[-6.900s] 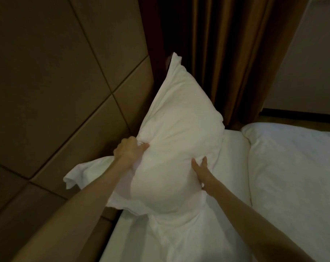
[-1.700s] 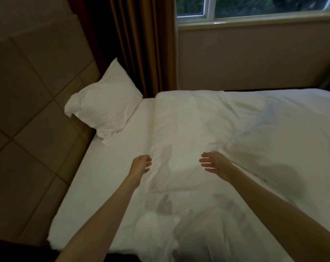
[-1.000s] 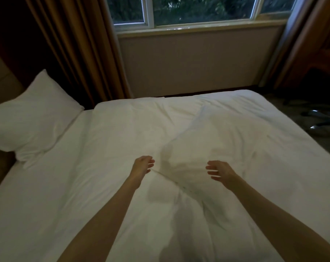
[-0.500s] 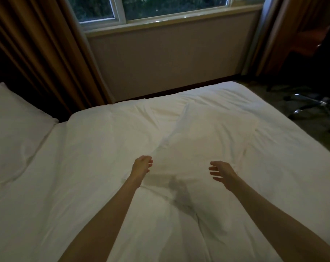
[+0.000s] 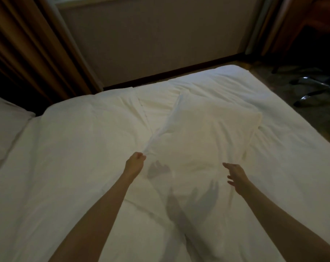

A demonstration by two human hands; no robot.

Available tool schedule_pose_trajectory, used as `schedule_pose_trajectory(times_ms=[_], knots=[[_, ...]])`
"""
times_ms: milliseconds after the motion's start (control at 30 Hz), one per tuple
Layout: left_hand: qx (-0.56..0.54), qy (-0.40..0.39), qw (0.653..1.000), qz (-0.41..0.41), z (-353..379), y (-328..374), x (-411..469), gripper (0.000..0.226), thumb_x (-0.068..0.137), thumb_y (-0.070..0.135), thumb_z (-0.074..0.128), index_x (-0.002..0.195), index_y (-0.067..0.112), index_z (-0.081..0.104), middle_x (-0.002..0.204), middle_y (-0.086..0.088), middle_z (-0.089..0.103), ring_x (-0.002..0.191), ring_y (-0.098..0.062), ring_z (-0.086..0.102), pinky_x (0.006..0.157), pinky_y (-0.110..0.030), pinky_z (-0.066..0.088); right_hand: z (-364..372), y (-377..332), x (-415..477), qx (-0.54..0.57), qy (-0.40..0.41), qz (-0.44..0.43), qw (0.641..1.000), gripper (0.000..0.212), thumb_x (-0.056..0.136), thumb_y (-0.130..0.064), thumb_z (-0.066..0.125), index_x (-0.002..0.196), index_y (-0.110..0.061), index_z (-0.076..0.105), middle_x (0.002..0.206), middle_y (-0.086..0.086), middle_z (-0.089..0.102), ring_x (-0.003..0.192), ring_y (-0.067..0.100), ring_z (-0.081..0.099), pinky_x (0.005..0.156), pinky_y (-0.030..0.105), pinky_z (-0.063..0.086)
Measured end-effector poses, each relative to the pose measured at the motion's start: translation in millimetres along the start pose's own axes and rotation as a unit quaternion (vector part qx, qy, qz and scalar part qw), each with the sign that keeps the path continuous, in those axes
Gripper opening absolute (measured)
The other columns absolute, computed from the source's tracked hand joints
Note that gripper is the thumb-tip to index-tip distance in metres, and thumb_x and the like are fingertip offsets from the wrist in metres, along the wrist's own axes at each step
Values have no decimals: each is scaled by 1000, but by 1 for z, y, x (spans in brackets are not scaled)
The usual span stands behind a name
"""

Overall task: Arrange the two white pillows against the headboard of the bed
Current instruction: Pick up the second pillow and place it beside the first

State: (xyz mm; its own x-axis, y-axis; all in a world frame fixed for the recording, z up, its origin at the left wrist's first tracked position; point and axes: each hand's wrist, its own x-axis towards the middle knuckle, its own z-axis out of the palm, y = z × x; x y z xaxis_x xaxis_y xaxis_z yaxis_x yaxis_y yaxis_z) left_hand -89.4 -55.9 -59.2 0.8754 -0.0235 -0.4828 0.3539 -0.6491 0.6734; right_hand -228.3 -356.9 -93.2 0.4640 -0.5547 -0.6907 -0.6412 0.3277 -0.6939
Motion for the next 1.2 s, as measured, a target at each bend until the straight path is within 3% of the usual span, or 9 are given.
schedule_pose_trajectory(times_ms=[100, 300, 433, 633, 767, 867, 967, 1100, 1200], knots=[[36, -8, 999, -14, 21, 17, 27, 45, 95, 25, 50, 136, 7, 48, 140, -17, 51, 127, -31, 50, 101, -34, 39, -7, -13, 36, -8, 3, 21, 1000, 65, 88, -30, 61, 140, -3, 34, 140, 19, 43, 127, 38, 43, 101, 49, 38], [101, 8, 993, -55, 68, 30, 98, 63, 89, 43, 54, 144, 16, 38, 148, -18, 37, 134, -36, 42, 112, -51, 32, -19, -19, 111, 13, 13, 51, 999, 74, 89, -27, 61, 146, -2, 22, 149, 18, 36, 133, 36, 40, 90, 40, 36], [168, 44, 981, -90, 88, 29, 129, 78, 86, 57, 52, 150, 20, 27, 157, -13, 27, 146, -32, 23, 115, -55, 15, -19, 3, 143, 50, -22, 104, 993, 90, 79, -43, 69, 148, -11, 21, 151, 11, 36, 135, 37, 39, 103, 55, 36], [199, 4, 972, -121, 97, 15, 155, 88, 82, 69, 46, 147, 11, 32, 149, -16, 44, 138, -34, 40, 114, -52, 15, -12, 32, 197, 110, -25, 67, 991, 128, 24, -58, 87, 134, -7, 46, 132, 16, 56, 117, 35, 57, 94, 47, 51], [233, -16, 969, -82, 109, 18, 144, 76, 80, 73, 42, 124, 15, 62, 135, -15, 59, 125, -33, 53, 106, -46, 33, 1, -3, 169, 103, -2, 64, 993, 85, 66, -30, 81, 134, 1, 41, 128, 15, 57, 112, 33, 58, 96, 46, 49], [226, -17, 971, -75, 107, 18, 134, 85, 66, 83, 39, 123, 25, 64, 133, -9, 61, 121, -30, 57, 101, -43, 38, 7, -13, 160, 84, 1, 73, 994, 68, 72, -24, 77, 129, 0, 47, 124, 15, 59, 106, 32, 60, 90, 43, 51], [113, 65, 989, -75, 97, 42, 113, 74, 69, 56, 71, 121, 4, 62, 123, -20, 64, 109, -33, 62, 87, -38, 46, 8, -25, 148, 84, -26, 67, 994, 46, 76, -19, 73, 117, -4, 58, 117, 12, 62, 98, 29, 57, 85, 38, 48], [-25, 68, 996, -44, 77, 63, 83, 49, 63, 30, 82, 98, -3, 71, 90, -15, 68, 83, -22, 62, 69, -33, 46, 2, -45, 126, 96, -29, 55, 993, 51, 73, -18, 74, 118, 2, 59, 119, 16, 64, 102, 35, 61, 89, 43, 50], [-99, 81, 992, -18, 65, 69, 51, 22, 58, 23, 79, 71, 8, 72, 77, -14, 67, 74, -18, 61, 62, -31, 45, -10, -63, 106, 85, -32, 36, 995, 53, 74, -18, 71, 120, 6, 56, 113, 15, 60, 90, 31, 57, 72, 32, 45]])
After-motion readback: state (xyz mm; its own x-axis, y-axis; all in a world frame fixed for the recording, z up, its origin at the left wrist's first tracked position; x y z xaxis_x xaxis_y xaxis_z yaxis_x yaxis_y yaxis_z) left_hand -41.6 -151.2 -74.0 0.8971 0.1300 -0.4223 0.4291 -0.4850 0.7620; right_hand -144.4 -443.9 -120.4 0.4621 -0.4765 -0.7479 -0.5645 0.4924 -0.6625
